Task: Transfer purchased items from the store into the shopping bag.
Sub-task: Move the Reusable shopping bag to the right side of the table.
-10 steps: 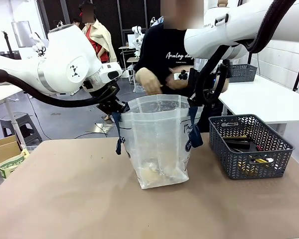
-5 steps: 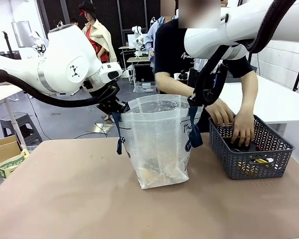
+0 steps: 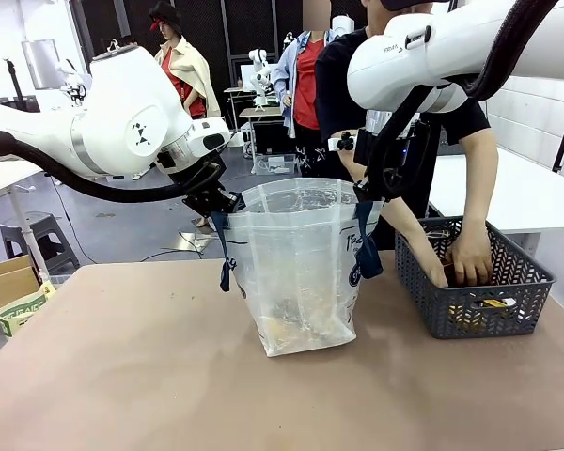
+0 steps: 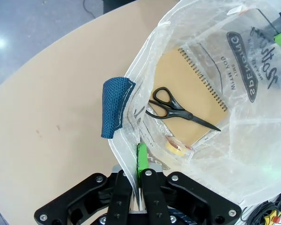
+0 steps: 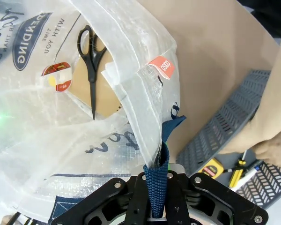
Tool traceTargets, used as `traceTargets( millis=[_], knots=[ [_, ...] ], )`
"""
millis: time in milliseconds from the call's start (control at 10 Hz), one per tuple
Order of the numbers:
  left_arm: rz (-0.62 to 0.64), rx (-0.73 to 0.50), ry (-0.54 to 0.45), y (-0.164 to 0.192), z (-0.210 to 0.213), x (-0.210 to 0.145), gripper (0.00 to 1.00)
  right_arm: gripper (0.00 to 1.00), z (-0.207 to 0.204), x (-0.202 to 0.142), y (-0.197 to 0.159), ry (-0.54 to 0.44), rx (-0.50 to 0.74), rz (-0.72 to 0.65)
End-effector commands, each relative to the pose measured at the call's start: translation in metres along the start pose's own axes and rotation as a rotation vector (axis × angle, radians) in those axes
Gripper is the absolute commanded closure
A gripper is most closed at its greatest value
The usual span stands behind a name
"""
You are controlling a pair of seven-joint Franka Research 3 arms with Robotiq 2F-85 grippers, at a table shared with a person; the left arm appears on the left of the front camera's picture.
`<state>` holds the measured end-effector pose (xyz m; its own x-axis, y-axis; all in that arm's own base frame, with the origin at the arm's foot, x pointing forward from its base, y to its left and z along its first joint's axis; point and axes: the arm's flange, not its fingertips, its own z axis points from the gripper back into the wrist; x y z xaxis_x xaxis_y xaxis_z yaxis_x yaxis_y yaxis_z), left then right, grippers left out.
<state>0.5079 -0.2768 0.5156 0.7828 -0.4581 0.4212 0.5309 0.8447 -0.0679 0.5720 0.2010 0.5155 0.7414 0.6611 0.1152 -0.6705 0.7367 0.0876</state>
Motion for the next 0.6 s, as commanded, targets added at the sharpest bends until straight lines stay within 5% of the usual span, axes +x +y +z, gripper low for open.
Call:
traceTargets(
  millis=[0, 500],
  knots=[
    [0.005, 0.008, 0.000, 0.0014, 0.0003, -0.0002, 1.00, 1.00, -0.0004, -0.0005, -0.0006, 0.000, 0.000, -0.004],
    [0.005, 0.008, 0.000, 0.0014, 0.0003, -0.0002, 1.00, 1.00, -0.0004, -0.0005, -0.0006, 0.000, 0.000, -0.004]
  ],
)
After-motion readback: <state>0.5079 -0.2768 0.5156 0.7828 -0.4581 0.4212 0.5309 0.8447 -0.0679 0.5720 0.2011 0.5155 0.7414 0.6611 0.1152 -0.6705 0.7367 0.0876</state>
